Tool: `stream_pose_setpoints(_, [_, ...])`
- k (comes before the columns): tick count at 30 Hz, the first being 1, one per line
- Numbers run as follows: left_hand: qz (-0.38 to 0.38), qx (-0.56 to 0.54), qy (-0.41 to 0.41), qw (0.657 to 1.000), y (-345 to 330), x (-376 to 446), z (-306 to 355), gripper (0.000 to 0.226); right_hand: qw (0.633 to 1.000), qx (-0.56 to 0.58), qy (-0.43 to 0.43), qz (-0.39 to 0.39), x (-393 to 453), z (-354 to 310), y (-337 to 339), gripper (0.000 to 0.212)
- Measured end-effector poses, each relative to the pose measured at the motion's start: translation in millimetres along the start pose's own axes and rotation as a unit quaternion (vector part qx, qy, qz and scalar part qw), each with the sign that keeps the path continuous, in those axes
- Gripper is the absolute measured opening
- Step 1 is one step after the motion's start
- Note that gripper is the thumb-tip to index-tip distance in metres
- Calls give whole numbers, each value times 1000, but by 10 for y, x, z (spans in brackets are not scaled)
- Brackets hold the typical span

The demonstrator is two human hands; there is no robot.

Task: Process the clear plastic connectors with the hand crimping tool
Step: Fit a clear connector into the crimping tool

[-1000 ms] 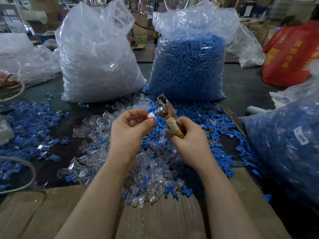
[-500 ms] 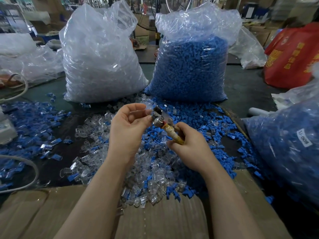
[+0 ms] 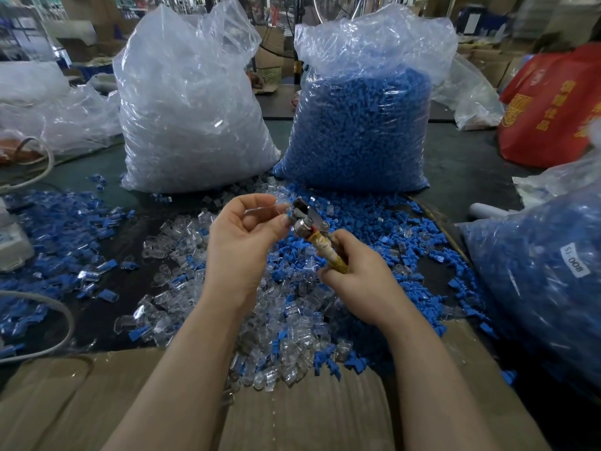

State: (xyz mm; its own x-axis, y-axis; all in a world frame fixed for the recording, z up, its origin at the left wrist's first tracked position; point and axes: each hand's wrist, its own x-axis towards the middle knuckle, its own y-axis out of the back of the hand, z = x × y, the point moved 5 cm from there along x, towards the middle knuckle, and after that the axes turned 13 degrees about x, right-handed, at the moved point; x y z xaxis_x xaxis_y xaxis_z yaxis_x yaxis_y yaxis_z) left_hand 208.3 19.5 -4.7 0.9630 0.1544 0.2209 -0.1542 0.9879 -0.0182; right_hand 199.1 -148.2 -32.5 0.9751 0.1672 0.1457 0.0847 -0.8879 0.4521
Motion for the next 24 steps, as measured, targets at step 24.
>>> stream_pose_setpoints(24, [-5, 4, 3, 1000, 3, -14, 21, 24, 996, -80, 16, 48, -16, -34, -1, 20])
